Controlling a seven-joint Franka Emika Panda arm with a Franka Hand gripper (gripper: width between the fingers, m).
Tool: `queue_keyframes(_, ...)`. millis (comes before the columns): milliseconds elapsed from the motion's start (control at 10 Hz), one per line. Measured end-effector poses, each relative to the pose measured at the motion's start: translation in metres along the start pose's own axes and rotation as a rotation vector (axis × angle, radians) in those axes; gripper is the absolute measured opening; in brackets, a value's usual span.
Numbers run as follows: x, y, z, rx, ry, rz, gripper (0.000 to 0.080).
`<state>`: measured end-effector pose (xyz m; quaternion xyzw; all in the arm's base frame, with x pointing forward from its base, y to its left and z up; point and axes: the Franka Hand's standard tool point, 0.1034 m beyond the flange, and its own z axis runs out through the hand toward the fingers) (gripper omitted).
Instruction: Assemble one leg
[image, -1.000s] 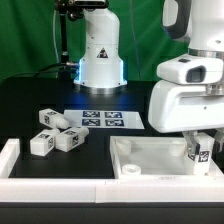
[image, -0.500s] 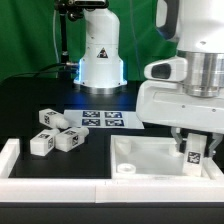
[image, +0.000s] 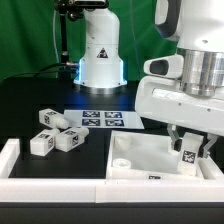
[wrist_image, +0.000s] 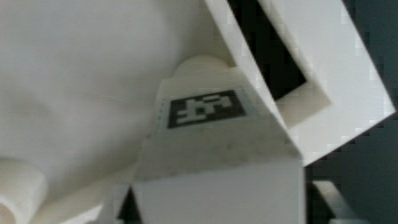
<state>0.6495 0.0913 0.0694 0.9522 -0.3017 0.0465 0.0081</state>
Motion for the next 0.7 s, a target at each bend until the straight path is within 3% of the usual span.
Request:
queue_keyframes(100,0.0,0.0,0.001,0.0,0.0,0.0,0.0379)
queue_keyframes(200,0.0,-0.001,0.0,0.001,0.0,0.0,0.0512)
queue_keyframes(300,0.002,-0.008,-0.007,0.014,0.003,0.005,0.0512)
queue_keyframes(400,0.008,-0.015,-0.021,0.037,0.013,0.01,0.062)
queue_keyframes(600,0.012,-0.02,-0.043,0.06,0.019,0.014,0.0641)
queue_keyframes(700,0.012,-0.02,-0.041,0.06,0.02,0.015,0.0648)
